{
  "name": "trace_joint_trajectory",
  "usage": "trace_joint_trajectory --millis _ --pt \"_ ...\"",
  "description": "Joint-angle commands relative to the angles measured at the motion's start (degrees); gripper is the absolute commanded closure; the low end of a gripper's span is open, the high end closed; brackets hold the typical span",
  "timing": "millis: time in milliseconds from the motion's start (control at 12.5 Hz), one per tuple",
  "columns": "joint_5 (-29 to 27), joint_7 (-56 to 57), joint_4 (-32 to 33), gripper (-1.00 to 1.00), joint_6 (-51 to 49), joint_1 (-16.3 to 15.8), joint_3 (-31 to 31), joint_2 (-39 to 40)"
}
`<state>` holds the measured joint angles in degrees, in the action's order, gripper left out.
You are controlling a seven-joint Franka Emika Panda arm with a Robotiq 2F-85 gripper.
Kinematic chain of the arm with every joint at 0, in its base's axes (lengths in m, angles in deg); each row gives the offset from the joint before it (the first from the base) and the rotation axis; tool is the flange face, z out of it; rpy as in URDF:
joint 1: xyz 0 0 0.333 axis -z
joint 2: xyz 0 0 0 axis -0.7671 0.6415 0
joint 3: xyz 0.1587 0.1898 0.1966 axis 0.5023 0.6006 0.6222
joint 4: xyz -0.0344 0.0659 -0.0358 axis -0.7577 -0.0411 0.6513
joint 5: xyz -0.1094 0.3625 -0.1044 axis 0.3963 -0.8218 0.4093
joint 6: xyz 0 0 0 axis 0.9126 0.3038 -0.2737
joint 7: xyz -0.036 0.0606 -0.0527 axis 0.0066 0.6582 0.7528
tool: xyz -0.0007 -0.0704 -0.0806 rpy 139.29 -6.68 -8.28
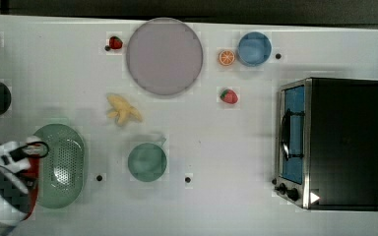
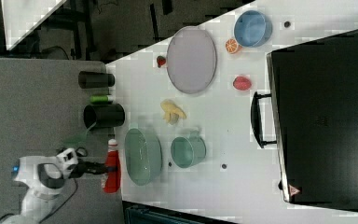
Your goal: Pick ketchup from strainer and place it on the table
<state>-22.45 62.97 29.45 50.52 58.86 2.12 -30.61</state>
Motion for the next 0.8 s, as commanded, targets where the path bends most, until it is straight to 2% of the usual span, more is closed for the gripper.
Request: trace_joint_trajectory --millis 80,480,800 --pt "-0.26 9.1 -6.93 -0.13 -7.66 4.74 -0.35 -0.46" --pt "0.34 14.7 -14.63 -0.13 -15.44 12.73 -0.6 -2.15" --pt "0.51 20.9 -16.36 -0.13 -20.11 21.09 -1.15 -3.55"
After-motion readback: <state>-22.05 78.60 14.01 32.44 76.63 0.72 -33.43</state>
